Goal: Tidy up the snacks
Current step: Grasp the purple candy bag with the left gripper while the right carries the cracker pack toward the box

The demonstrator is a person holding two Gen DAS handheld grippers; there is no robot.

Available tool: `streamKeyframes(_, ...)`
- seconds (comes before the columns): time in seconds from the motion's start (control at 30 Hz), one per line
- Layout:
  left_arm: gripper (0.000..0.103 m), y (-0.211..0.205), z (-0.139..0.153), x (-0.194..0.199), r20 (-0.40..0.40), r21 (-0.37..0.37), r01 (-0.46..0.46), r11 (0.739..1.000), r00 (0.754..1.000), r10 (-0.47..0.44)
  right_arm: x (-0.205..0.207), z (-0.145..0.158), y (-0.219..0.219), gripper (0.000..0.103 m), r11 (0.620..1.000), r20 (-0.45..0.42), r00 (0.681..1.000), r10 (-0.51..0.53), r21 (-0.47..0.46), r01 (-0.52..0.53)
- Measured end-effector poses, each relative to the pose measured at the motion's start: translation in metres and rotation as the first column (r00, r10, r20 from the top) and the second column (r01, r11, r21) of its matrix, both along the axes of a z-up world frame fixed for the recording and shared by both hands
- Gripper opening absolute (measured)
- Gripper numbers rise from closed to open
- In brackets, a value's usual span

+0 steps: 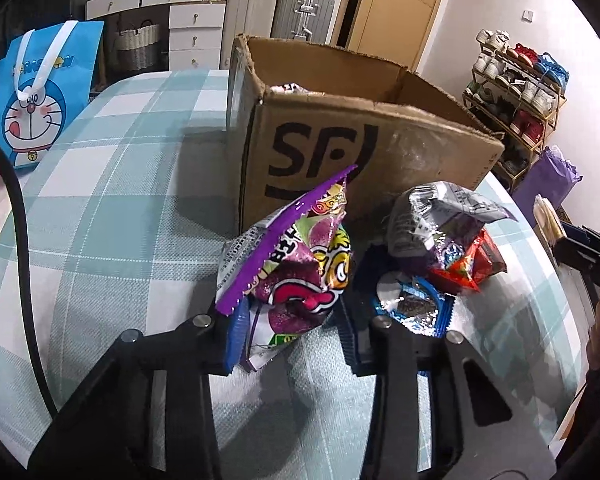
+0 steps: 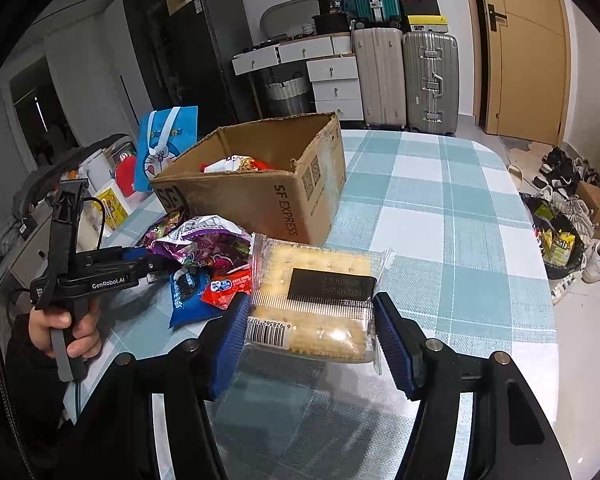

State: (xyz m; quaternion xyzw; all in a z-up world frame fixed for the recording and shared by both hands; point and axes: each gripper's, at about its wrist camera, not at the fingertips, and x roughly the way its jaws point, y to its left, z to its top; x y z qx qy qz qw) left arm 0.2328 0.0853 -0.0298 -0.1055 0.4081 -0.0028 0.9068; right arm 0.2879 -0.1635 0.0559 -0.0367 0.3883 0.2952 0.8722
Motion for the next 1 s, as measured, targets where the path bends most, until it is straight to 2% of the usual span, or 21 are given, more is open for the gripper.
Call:
streamKeyframes(0.2, 0.035, 0.002, 0.009, -0.009, 0.028, 0.000, 0.005, 1.000, 1.000, -0.005, -0.003, 0.005, 0.000, 0.063, 1.000, 0.017, 1.000, 0.008, 0.017, -0.008)
streamKeyframes(0.6, 0.035, 0.003, 0.047, -0.034, 0.117, 0.005, 0.006, 1.000, 0.993, -0.007, -0.006, 0.012, 0.003, 0.063, 0.999, 0.047, 0.999, 0.012, 0.052, -0.014)
streamKeyframes(1.0, 0.035, 0.011, 0.078, -0.048, 0.185, 0.012, -0.025, 1.000, 0.983, 0.023, -0.010, 0.021, 0.007, 0.063, 0.995, 0.092, 0.996, -0.006, 0.101, -0.004)
